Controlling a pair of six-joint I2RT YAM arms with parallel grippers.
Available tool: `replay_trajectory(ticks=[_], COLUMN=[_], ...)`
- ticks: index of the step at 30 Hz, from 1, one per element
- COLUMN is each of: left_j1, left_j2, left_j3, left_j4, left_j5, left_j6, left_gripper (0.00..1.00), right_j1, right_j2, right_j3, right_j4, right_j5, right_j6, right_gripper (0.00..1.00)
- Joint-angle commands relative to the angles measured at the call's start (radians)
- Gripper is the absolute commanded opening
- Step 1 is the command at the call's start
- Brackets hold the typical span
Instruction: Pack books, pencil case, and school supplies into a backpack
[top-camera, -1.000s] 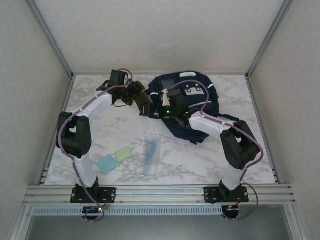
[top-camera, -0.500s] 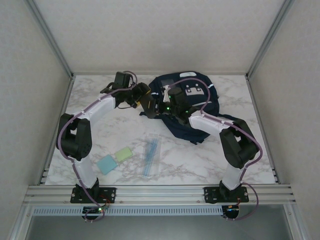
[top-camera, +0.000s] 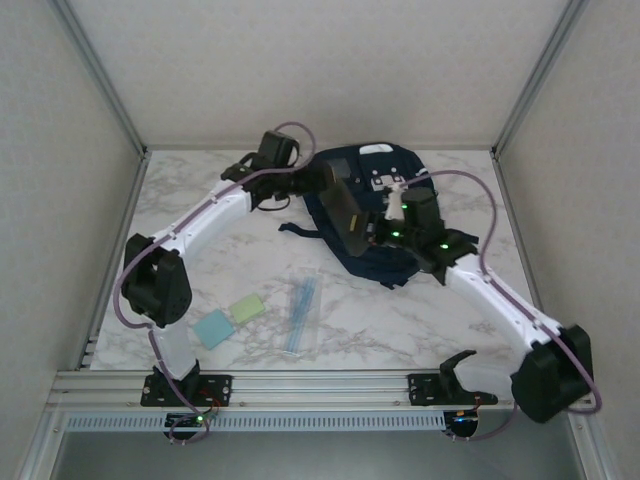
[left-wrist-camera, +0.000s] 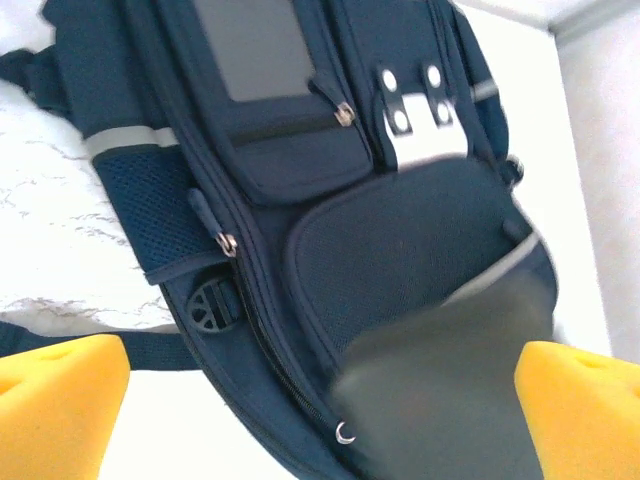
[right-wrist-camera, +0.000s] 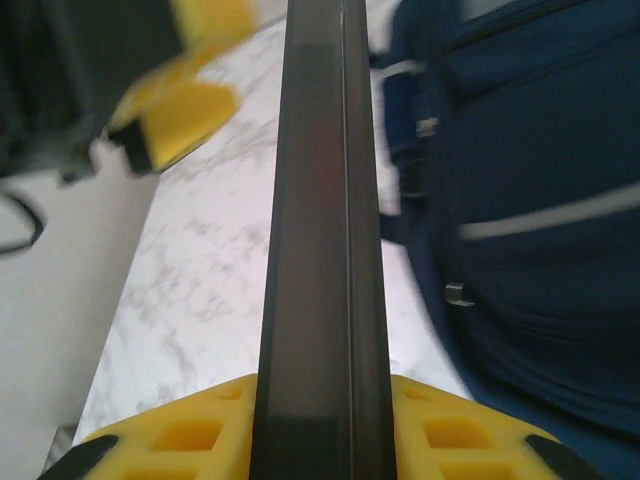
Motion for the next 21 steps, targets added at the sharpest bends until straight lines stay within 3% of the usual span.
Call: replay_trajectory(ticks=[1, 6, 12, 21], left_j1=[-0.052, -0.149, -0.215, -0.250], left_j2=[0.035, 0.133, 0.259, 0.410], left_j3=[0.042, 0.132, 0.248, 0.375], left_j4=[-0.098, -0.139, -0.196, -0.266], left_j5=[-0.098, -0.155, -0.152, -0.124], left_j6=[0.251, 0.459, 0.598, 0.684], left_gripper=[0.97, 0.96, 0.94, 0.90], right_j1=[-0.130, -0.293, -0.444, -0.511], right_j2=[-0.109, -0.192, -0.227, -0.255], right_j3=[-0.005, -0.007, -0.033, -0.060], right_j4=[-0.185, -0.299, -0.309, -0.301], right_j5=[0.077, 0.062, -0.027, -0.103], right_j6=[0.003, -0.032, -0.025, -0.010], right_gripper=[0.16, 0.16, 0.15, 0.14])
